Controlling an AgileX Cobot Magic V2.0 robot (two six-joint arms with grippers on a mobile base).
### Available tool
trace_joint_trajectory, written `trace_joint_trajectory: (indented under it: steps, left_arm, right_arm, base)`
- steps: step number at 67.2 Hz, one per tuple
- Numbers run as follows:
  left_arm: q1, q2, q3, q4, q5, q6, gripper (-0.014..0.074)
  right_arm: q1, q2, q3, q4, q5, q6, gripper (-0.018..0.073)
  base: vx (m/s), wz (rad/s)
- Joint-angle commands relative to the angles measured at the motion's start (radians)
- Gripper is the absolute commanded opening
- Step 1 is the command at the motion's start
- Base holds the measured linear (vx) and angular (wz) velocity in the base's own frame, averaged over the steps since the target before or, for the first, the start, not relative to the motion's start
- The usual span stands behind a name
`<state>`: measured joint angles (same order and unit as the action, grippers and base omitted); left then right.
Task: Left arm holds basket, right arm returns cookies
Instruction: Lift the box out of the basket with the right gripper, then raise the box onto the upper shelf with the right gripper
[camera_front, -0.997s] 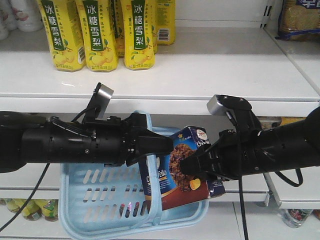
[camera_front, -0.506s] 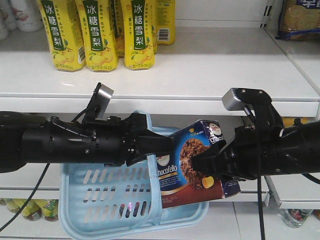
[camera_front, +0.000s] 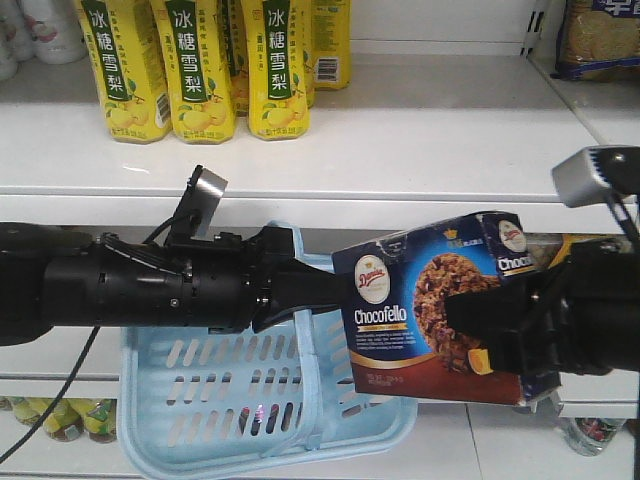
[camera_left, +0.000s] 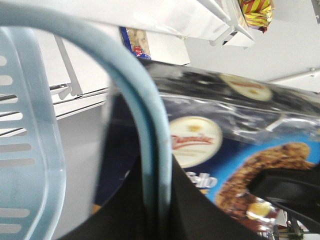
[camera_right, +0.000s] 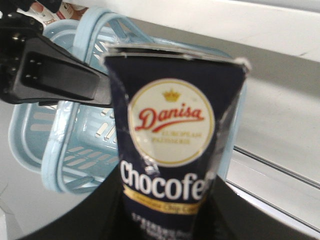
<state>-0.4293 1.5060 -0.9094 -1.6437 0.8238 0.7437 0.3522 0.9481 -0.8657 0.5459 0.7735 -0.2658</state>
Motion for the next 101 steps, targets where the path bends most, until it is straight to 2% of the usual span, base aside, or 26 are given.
trace_joint_trajectory:
  steps: [1,15,25,45,66,77,92,101]
  left_arm:
    - [0.004,-0.045,-0.039,-0.129,-0.002,0.022,-0.0003]
    - [0.004,-0.045,-0.039,-0.129,-0.002,0.022,-0.0003]
    - [0.004,-0.045,-0.039,-0.129,-0.002,0.022,-0.0003]
    - [0.004,-0.045,-0.039,-0.129,-0.002,0.022,-0.0003]
    - [0.004,-0.045,-0.039,-0.129,-0.002,0.022,-0.0003]
    - [0.004,-0.045,-0.039,-0.129,-0.002,0.022,-0.0003]
    - [0.004,-0.045,-0.039,-0.129,-0.002,0.022,-0.0003]
    - [0.004,-0.045,-0.039,-0.129,-0.002,0.022,-0.0003]
  right_arm:
    - [-0.004,-0.074,-0.033,-0.004,-0.041,0.044,0.0178]
    - [-0.004,-0.207,-0.034,-0.036,-0.042,0.098,0.0178]
    - [-0.004,-0.252,-0.083,-0.108,-0.052,0.155,0.0178]
    - [-0.004,-0.229,-0.229,-0.418,-0.221,0.322,0.0178]
    - [-0.004,-0.062,-0.251,-0.729,-0.367,0.533,0.018]
    - [-0.004,0.081,-0.251,-0.991,-0.464,0.682,0.0183]
    - [-0.004,0.269,-0.253,-1.369,-0.481,1.097,0.0187]
    - [-0.004,0.353,-0.253,-1.545,-0.458,1.303,0.0205]
  base:
    - [0.0,0.0]
    - [0.0,0.0]
    - [0.0,0.0]
    - [0.0,0.0]
    - [0.0,0.0]
    - [0.0,0.0]
    - [0.0,0.0]
    - [0.0,0.0]
